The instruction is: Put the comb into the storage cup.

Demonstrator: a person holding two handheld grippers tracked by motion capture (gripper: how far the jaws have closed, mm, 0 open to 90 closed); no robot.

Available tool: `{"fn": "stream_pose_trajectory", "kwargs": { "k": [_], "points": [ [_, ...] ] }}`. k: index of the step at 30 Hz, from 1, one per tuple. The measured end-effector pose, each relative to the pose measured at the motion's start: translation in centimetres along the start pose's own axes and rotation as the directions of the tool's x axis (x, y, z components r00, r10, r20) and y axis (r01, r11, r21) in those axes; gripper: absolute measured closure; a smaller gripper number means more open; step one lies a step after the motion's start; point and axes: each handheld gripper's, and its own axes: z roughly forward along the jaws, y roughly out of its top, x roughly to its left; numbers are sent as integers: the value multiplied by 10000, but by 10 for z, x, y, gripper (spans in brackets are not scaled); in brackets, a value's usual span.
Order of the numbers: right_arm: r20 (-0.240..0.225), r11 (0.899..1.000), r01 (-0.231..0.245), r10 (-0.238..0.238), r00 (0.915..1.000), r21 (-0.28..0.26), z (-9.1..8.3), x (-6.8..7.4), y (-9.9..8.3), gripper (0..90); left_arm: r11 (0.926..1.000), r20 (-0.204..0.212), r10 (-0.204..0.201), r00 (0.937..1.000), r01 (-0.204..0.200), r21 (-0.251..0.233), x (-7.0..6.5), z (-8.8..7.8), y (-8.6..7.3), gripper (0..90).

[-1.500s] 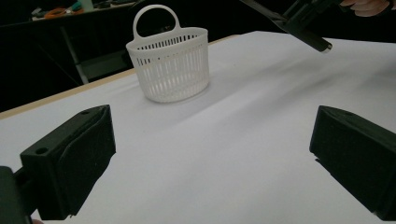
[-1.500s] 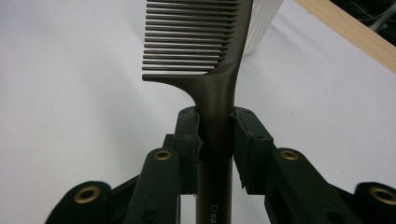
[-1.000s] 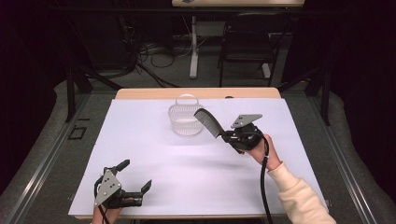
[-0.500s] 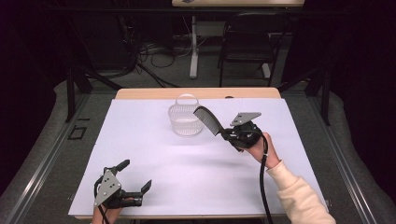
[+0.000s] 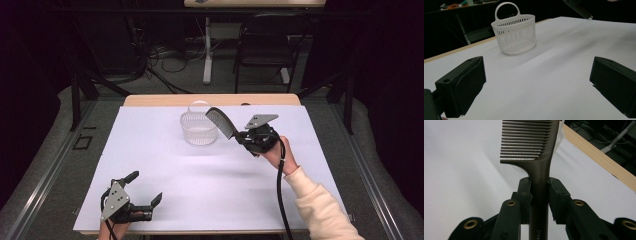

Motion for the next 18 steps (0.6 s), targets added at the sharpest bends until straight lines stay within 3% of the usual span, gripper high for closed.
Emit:
{"fn": "stream_pose_trajectory", "kwargs": {
  "k": [18],
  "points": [
    [196,10000,34,-34,9998,-40,3,-8,10,727,10000,13,27,10000,-27,64,0,1,0,3]
  ]
}}
